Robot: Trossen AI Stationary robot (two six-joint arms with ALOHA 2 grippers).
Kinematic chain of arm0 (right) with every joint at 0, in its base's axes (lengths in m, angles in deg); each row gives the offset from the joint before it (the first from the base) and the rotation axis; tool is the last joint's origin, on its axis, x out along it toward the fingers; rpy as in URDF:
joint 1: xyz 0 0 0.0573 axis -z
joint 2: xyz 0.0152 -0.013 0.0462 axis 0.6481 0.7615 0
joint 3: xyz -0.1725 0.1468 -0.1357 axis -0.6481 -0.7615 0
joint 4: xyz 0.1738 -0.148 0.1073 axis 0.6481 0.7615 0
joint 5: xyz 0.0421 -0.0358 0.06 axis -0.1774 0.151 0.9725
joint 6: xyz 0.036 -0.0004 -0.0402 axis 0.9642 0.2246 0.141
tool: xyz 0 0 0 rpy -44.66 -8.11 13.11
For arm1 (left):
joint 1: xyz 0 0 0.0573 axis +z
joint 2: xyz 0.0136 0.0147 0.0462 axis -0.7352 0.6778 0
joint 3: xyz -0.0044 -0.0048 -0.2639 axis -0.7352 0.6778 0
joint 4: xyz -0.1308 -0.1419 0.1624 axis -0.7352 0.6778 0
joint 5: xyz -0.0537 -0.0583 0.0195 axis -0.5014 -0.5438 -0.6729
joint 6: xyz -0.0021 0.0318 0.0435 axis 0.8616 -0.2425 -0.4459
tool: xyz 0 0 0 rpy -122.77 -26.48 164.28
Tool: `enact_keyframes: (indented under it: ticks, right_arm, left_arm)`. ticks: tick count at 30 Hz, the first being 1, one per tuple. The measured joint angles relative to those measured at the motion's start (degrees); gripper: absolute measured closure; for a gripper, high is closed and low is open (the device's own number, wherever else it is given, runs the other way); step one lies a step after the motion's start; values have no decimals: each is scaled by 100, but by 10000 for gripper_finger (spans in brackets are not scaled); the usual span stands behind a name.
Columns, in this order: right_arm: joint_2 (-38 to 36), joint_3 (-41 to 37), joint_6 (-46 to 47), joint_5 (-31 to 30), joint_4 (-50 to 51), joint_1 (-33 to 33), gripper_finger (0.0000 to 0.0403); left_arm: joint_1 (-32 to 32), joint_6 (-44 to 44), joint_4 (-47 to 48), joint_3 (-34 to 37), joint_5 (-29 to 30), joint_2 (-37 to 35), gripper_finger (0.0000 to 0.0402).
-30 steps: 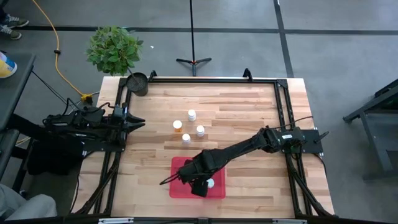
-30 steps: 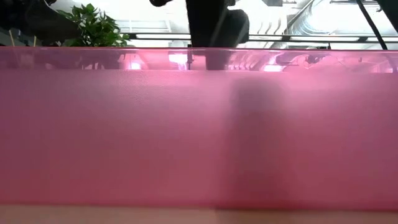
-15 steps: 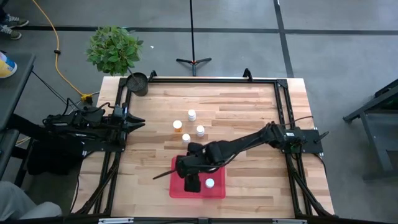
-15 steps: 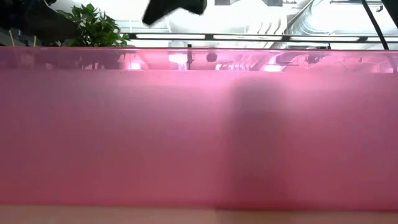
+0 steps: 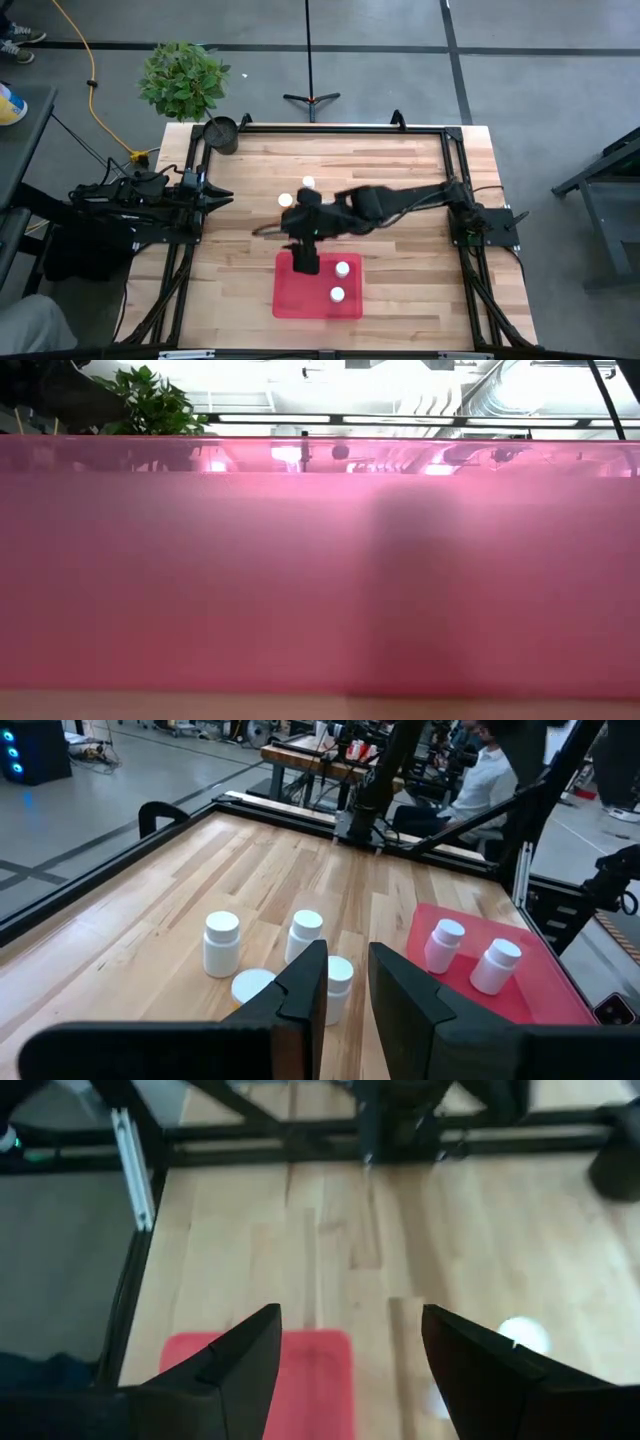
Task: Pick and place pill bottles into a basket
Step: Put the white pill bottle into the bin
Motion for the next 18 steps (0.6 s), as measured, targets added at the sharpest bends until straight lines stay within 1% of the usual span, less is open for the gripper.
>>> enact_keyframes:
  ticks: [6,10,14,18]
  right_arm:
    - [-223,2,-322,9,-20,344,171]
    - [-316,2,-463,134,25,607,171]
    - [-384,2,-544,165,305,898,171]
    - [-401,2,-572,251,850,1233,171]
  left_arm:
    - [1,0,3,0,6,0,291]
    - [1,0,-2,0,6,0,291]
    - [0,0,0,-4,8,0,291]
    - [0,0,2,-7,8,0,291]
